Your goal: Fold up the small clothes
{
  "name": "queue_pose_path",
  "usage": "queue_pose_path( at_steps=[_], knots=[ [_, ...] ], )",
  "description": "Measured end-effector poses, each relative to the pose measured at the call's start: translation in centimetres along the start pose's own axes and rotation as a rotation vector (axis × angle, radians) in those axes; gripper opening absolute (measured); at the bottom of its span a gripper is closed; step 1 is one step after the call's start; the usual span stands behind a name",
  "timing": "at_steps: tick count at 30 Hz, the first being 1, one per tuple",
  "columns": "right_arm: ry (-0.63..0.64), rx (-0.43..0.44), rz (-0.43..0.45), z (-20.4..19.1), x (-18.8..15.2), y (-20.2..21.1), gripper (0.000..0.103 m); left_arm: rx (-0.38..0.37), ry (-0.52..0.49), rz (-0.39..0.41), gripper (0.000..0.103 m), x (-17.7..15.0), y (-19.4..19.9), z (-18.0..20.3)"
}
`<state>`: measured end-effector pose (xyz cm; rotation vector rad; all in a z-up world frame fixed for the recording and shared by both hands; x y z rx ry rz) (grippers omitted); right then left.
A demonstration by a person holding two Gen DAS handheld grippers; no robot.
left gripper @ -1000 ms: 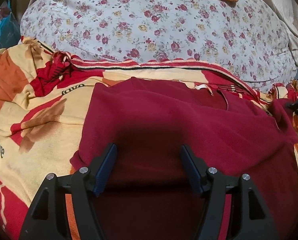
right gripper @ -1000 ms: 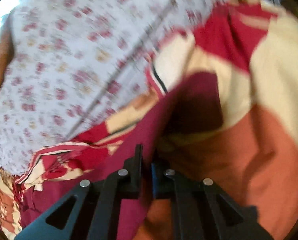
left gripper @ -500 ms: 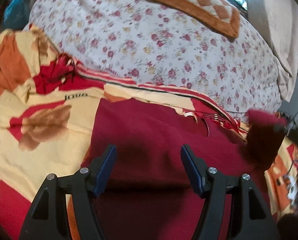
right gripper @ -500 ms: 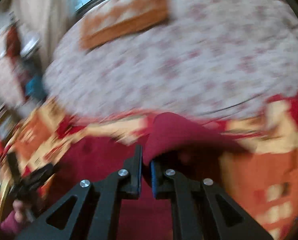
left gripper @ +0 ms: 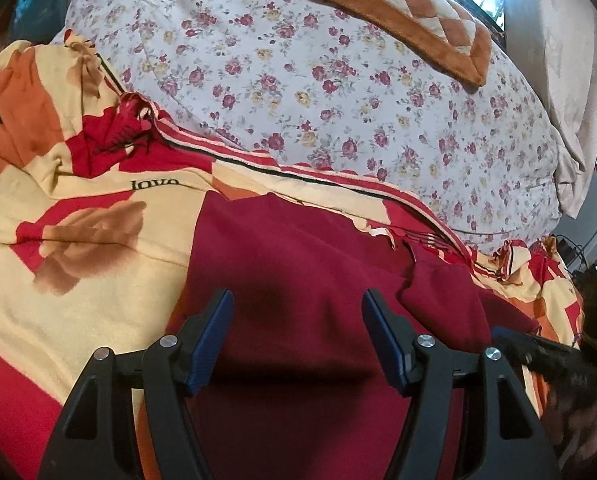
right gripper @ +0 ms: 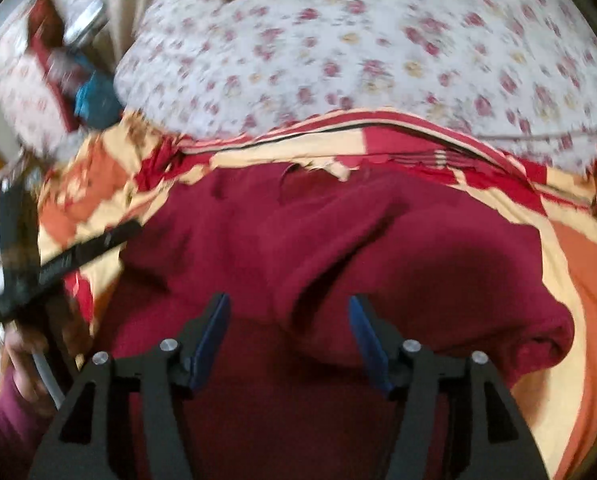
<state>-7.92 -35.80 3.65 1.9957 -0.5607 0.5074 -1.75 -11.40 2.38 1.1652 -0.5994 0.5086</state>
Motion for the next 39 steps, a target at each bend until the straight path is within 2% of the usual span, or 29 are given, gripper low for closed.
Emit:
queue_pose_path(
  at_steps=[3,5,8,11,14,16,20,22,24,28,30,31,32,34,39],
  knots=[
    [-0.064,0.015,-0.008,1.0,1.7,-2.3,0.065,-0.006,0.011,-0.004,0.046,0.2,0.0,-0.3],
    [-0.060,0.022,0.018,0.1,3.0,-3.7,0.065,-0.023,0.039,-0.012,0.046,0.3,-0.1,-0.8],
    [0.052,0.076,0.044,-3.8,3.8,-4.6,0.066,-0.038,0.083,-0.023,0.046,0.6,-0.2,-1.8],
    [0.201,0.160,0.004,-8.4,2.5,-5.0,0.066,-0.061,0.136,-0.035,0.046,0.9,-0.3,-2.7],
    [0.257,0.134,-0.035,-9.4,0.9,-5.0,0.066,-0.087,0.173,-0.039,0.046,1.1,-0.2,-3.2],
    [0.236,0.102,-0.045,-8.6,0.1,-4.6,0.066,-0.101,0.174,-0.033,0.046,1.1,0.0,-3.1],
    [0.164,0.100,-0.036,-6.7,-1.0,-2.3,0.066,-0.136,0.147,-0.049,0.046,0.7,0.2,-2.1],
    [0.142,0.088,-0.030,-5.7,-1.7,-0.9,0.067,-0.125,0.081,-0.075,0.046,0.1,0.2,-0.7],
    [0.119,0.073,-0.021,-4.6,-2.4,0.7,0.067,-0.083,-0.013,-0.108,0.044,-0.8,0.3,0.9],
    [0.065,0.047,0.005,-2.3,-3.5,3.3,0.068,-0.067,-0.120,-0.162,0.033,-2.8,0.2,3.7],
    [0.035,0.032,0.026,-1.0,-4.0,4.4,0.068,-0.035,-0.156,-0.175,0.009,-3.4,-0.3,4.7],
    [0.022,0.024,0.035,-0.4,-4.1,4.9,0.068,-0.009,-0.163,-0.178,0.003,-3.5,-0.3,4.9],
    [0.007,0.014,0.043,0.2,-4.3,5.4,0.068,-0.003,-0.158,-0.178,0.000,-3.5,-0.3,5.0],
    [-0.020,-0.015,0.068,1.6,-4.4,6.7,0.068,-0.035,-0.130,-0.178,0.000,-3.0,0.2,5.2],
    [-0.052,-0.173,0.144,5.6,-3.8,10.6,0.071,-0.067,-0.118,-0.114,0.000,1.1,2.4,5.8]
  ],
)
Point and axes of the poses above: each gripper's, at about its wrist camera, not at the fingertips, and y roughly against the way its jaws point, z to its right, x to its top, the point moved 4 cm from there along -y, roughly the way its jaws point, and after that the axes turned 9 degrees about x, right-handed, at the moved point
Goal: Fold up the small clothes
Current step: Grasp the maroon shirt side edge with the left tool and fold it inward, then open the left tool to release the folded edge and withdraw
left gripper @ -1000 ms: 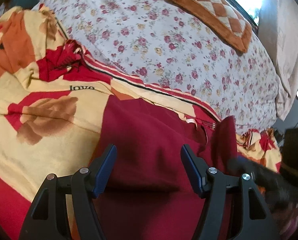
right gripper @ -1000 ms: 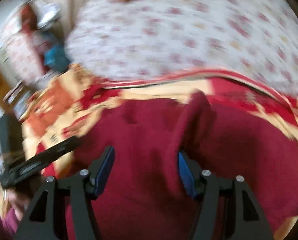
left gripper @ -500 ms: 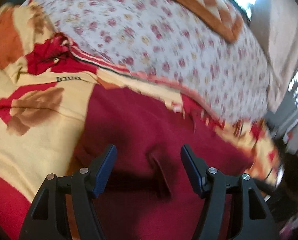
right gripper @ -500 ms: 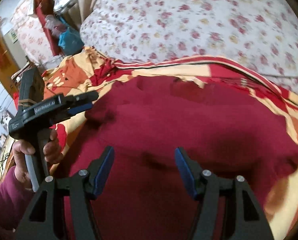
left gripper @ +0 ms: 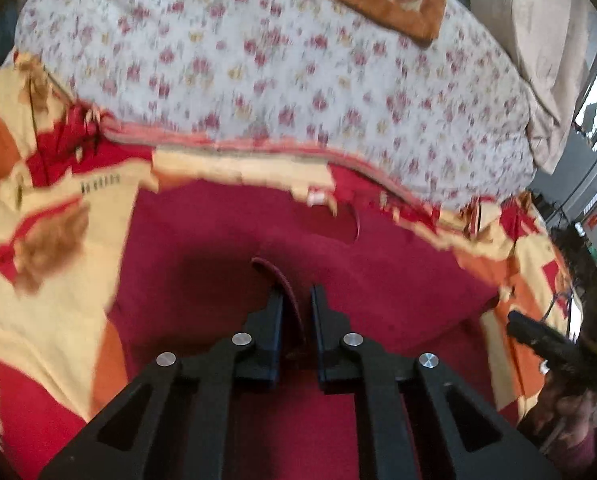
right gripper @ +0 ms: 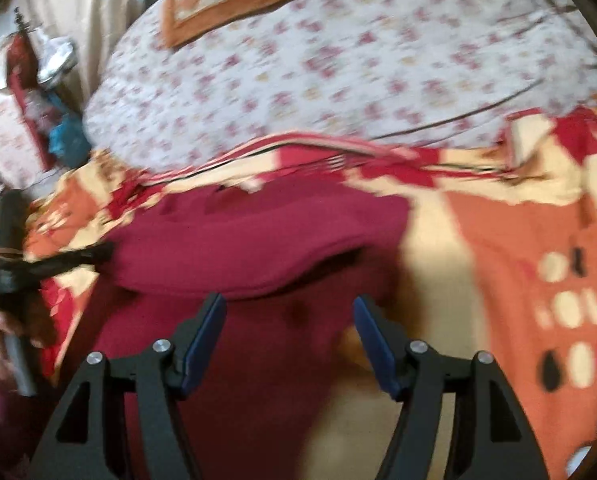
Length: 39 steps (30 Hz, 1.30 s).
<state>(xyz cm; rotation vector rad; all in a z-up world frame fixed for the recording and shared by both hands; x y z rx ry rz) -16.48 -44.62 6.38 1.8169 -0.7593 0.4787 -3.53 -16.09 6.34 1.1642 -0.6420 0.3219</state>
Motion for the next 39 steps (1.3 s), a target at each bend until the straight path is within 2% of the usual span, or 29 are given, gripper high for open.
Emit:
queue_pose_path(
  at_steps=[4,7,9,11,12,14,17,22,24,26,28,30,35,37,39],
  knots=[
    [-0.013,-0.086,-0.005,2.5,0.8,-0.1,0.071,0.029,0.002,0.063,0.000,3.9,1.1,-0.6],
    [0.043,-0.137,-0.064,2.5,0.9,-1.7,0.068,0.029,0.025,0.044,0.000,5.0,0.7,-1.5],
    [0.113,-0.150,-0.088,1.8,1.2,-3.1,0.052,0.036,0.028,0.028,0.000,5.0,0.3,-1.7],
    [0.148,-0.171,-0.123,1.4,1.4,-4.6,0.019,0.050,0.035,0.009,0.000,4.7,-0.2,-2.2],
    [0.152,-0.185,-0.140,1.4,1.5,-5.2,0.016,0.047,0.044,-0.005,0.000,4.4,-0.4,-2.5],
    [0.158,-0.200,-0.122,1.6,1.8,-4.9,0.012,0.040,0.056,-0.023,0.000,3.7,-0.5,-2.9],
    [0.108,-0.181,-0.080,2.6,1.7,-3.2,0.011,0.051,0.060,-0.063,0.000,2.1,-1.7,-3.3],
    [0.014,-0.187,-0.196,4.8,-0.7,-4.5,0.012,0.113,0.063,-0.148,0.000,-0.6,-5.4,-4.3],
    [0.006,-0.211,-0.194,4.6,-0.4,-3.2,0.020,0.099,0.080,-0.159,0.000,-1.2,-5.6,-4.7],
    [-0.028,-0.218,-0.161,4.7,0.1,-1.3,0.038,0.098,0.089,-0.150,0.000,-1.3,-5.1,-5.1],
    [-0.046,-0.214,-0.108,4.6,1.1,0.1,0.041,0.118,0.099,-0.140,0.003,-1.2,-4.5,-5.5],
    [-0.048,-0.174,-0.076,4.1,2.3,0.3,0.041,0.135,0.112,-0.126,0.006,-1.0,-4.2,-5.6],
    [-0.013,-0.092,-0.088,2.0,4.2,-4.1,0.041,0.189,0.093,-0.093,0.006,-0.8,-4.1,-4.6],
    [-0.007,-0.095,-0.142,1.8,3.9,-6.9,0.041,0.215,0.066,-0.109,0.006,-1.1,-4.9,-4.1],
    [0.007,-0.140,-0.172,2.4,3.3,-9.0,0.041,0.244,0.042,-0.115,0.007,-1.4,-5.5,-3.9]
  ],
)
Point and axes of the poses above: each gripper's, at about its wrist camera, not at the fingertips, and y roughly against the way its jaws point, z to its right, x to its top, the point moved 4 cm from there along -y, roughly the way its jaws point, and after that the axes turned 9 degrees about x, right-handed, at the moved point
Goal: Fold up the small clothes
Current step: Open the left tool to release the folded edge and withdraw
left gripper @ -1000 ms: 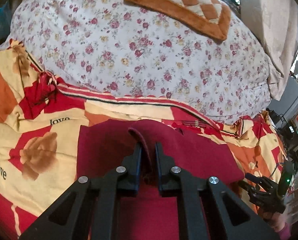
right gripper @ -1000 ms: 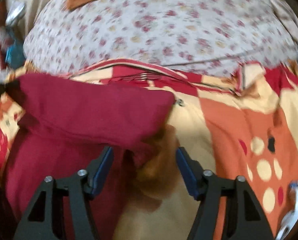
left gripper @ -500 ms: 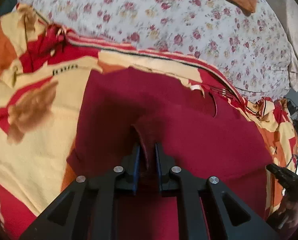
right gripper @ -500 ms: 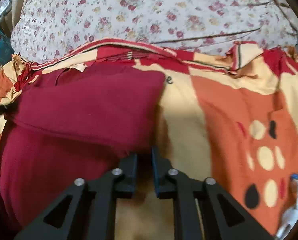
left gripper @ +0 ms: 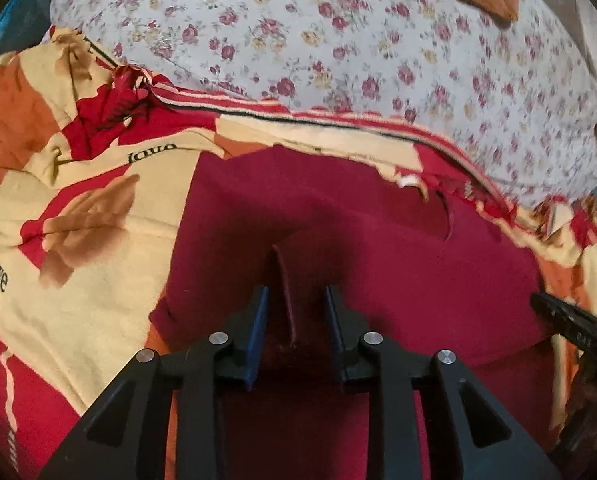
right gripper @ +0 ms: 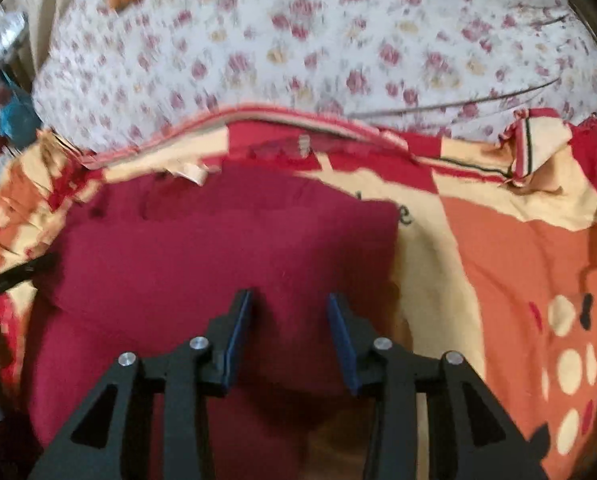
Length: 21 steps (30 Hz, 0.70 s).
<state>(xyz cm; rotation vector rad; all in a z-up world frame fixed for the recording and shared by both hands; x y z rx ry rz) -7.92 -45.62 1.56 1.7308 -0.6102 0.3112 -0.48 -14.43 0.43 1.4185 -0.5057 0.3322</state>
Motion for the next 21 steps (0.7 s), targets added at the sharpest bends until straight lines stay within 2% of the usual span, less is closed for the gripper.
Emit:
queue_pose_path(
  at_steps=[1,5,9,12,16,21],
  knots=[
    [0.006,-0.031,-0.002,0.4,-0.2,-0.6,0.042,0.019,-0.016,0.001,0.008,-0.2,-0.4,0.2],
    [-0.057,0.000,0.028,2.0,-0.3,-0.6,0.045,0.052,-0.051,0.036,0.009,-0.6,-0.3,0.6],
    [-0.020,-0.039,0.021,1.1,-0.6,1.6,0.045,0.058,-0.055,0.043,0.009,-0.7,-0.3,0.7],
    [-0.010,-0.024,0.028,0.5,-1.4,3.2,0.045,0.062,-0.056,0.045,0.009,-0.7,-0.4,0.7],
    [0.018,-0.070,-0.025,0.8,-3.4,2.6,0.045,0.079,-0.069,0.056,0.009,-0.8,-0.3,0.8],
    [-0.010,-0.066,0.006,0.7,-3.6,3.7,0.045,0.087,-0.076,0.053,0.009,-1.0,0.0,0.8]
  ],
)
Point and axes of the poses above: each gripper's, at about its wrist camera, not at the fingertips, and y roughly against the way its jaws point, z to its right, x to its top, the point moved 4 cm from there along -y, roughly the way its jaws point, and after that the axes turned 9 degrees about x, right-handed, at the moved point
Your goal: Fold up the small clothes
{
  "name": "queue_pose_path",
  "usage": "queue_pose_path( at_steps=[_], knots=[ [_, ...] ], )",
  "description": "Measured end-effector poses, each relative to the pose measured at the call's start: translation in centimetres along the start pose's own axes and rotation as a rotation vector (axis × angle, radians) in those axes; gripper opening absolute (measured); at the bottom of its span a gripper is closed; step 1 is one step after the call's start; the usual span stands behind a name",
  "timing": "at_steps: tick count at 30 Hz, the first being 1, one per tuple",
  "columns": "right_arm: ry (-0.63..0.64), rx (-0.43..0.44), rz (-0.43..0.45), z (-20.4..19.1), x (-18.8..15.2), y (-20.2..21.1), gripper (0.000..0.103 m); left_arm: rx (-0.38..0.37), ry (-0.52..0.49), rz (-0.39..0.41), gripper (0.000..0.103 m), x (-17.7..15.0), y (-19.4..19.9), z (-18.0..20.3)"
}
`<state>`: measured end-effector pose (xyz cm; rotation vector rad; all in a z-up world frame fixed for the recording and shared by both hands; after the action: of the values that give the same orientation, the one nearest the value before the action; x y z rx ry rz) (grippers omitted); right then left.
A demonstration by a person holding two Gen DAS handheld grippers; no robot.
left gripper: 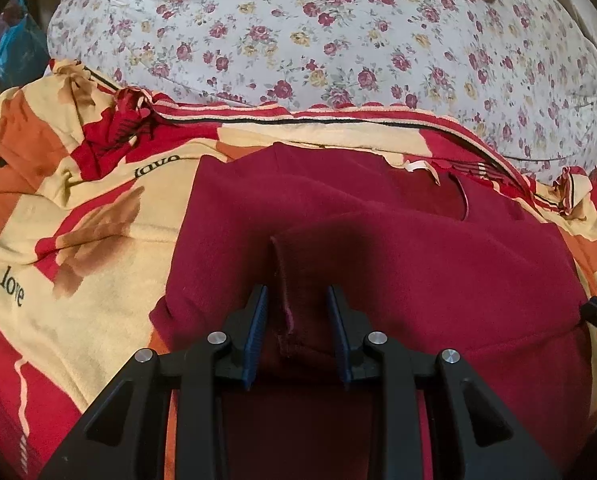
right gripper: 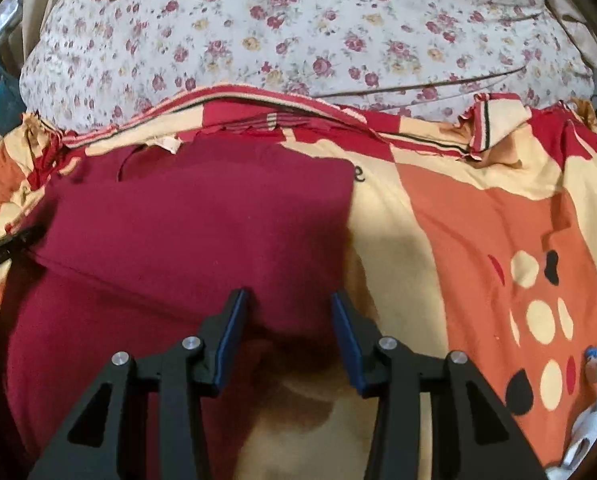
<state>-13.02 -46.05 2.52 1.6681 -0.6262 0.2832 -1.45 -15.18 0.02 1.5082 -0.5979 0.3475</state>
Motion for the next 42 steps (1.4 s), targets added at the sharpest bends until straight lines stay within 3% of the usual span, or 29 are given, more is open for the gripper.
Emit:
queue_pose_path(
  at_steps=[9,14,18,23,26,31,34,38,42],
  knots=[
    [-0.012,0.037,0.031,-1.1,0.3,1.5,0.047,0.000,0.008,-0.001,0.009,-0.6,1.4,-0.4],
    [0.002,0.041,0.005,-1.7,-0.4,0.9,0.054,-0.016,0.022,-0.002,0.010,-1.3,2.4,-0.9],
    [-0.024,0.022,-0.020,-0.9,-1.2,1.1,0.054,-0.057,0.037,-0.035,0.019,-2.7,3.3,-1.2],
    [-0.025,0.020,-0.019,-0.4,-2.7,2.6,0.056,-0.083,0.051,-0.078,0.020,-4.8,4.0,-1.5],
    [-0.042,0.051,-0.034,-0.3,-4.2,3.1,0.062,-0.098,0.056,-0.090,0.021,-6.2,4.8,-1.7],
    [-0.032,0.086,-0.061,-1.2,-6.9,3.7,0.063,-0.102,0.035,-0.117,0.024,-8.4,5.6,-1.6],
    [-0.026,0.115,-0.071,-1.9,-8.4,4.1,0.065,-0.095,0.015,-0.109,0.033,-9.5,6.0,-1.2],
    [-0.031,0.141,-0.084,-2.2,-10.2,4.6,0.068,-0.098,-0.024,-0.097,0.052,-10.6,6.3,-0.3],
    [-0.038,0.158,-0.083,-2.2,-11.7,5.2,0.070,-0.048,-0.067,-0.080,0.053,-11.4,6.6,0.4]
  ],
)
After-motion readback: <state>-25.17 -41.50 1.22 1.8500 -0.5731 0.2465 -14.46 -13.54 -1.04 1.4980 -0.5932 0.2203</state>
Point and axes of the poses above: each gripper's, at about its wrist camera, not at the fingertips, and y roughly against the way its jaws point, z to its right, x to its top, the point moved 4 cm from there along -y, roughly the way its jaws point, and after that the axes turned 9 degrees about x, right-handed, at the moved point
